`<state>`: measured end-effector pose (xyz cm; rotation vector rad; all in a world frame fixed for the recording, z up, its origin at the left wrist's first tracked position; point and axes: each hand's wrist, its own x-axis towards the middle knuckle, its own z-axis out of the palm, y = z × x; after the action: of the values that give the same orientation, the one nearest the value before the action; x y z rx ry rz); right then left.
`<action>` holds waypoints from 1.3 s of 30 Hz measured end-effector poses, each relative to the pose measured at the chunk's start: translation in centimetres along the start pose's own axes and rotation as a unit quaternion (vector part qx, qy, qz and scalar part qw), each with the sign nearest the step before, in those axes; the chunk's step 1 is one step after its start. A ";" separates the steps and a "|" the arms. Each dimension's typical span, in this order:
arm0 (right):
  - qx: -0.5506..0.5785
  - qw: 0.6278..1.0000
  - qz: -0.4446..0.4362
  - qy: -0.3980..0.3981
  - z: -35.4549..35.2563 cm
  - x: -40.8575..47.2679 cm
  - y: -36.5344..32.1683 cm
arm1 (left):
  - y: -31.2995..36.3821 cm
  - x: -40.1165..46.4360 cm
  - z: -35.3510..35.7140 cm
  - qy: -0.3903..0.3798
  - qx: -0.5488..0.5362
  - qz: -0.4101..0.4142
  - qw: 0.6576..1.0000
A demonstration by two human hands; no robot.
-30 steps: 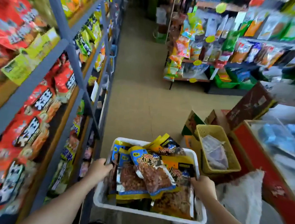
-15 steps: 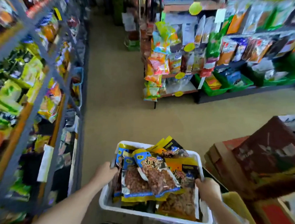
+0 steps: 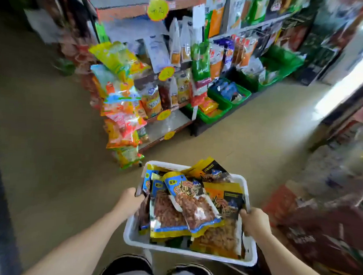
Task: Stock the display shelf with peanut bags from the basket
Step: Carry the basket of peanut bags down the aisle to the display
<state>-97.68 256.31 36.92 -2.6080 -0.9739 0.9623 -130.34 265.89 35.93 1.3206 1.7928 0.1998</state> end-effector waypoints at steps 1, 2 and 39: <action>0.017 1.000 0.016 0.010 -0.6 1.3 -1.3 | 2.3 2.5 -1.1 -0.015 0.026 0.013 0.999; 0.030 0.999 0.028 0.021 -1.2 2.6 -2.4 | 4.5 5.0 -1.8 -0.026 0.046 0.023 0.998; 0.160 0.947 0.274 0.046 -17.9 78.0 -8.4 | 61.2 70.5 32.4 -0.162 0.293 0.072 0.939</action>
<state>-45.95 313.64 14.31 -2.6410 -0.0401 0.9902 -68.30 339.40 13.42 1.7781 1.5213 -0.4902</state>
